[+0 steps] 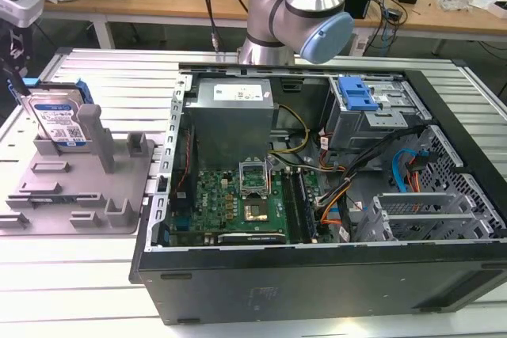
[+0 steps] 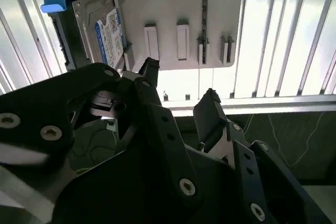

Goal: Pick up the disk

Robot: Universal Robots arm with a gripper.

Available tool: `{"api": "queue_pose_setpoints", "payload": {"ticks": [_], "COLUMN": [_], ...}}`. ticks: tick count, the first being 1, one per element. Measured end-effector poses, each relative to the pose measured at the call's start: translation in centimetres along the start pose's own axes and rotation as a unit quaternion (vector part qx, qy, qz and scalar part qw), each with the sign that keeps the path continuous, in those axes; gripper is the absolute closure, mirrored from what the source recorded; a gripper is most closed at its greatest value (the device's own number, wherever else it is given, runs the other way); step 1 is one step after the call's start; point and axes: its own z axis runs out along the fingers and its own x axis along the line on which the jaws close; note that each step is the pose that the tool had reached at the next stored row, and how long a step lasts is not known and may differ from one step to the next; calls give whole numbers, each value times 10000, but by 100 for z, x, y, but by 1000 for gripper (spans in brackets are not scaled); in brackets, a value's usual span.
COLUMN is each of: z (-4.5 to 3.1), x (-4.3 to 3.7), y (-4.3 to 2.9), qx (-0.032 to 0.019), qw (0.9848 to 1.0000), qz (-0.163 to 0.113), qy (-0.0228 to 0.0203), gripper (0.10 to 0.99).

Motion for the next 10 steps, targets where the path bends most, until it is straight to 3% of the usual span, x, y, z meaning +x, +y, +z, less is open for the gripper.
{"api": "queue_pose_setpoints", "payload": {"ticks": [1, 5, 10], "z": [2, 5, 13], "x": [0, 0, 0], "y": [-1, -1, -1], "qx": [16, 26, 62], "qw": [9998, 9974, 9914], "qz": [-202, -716, -1308], "qy": [30, 48, 58], "gripper": [545, 545, 545]}}
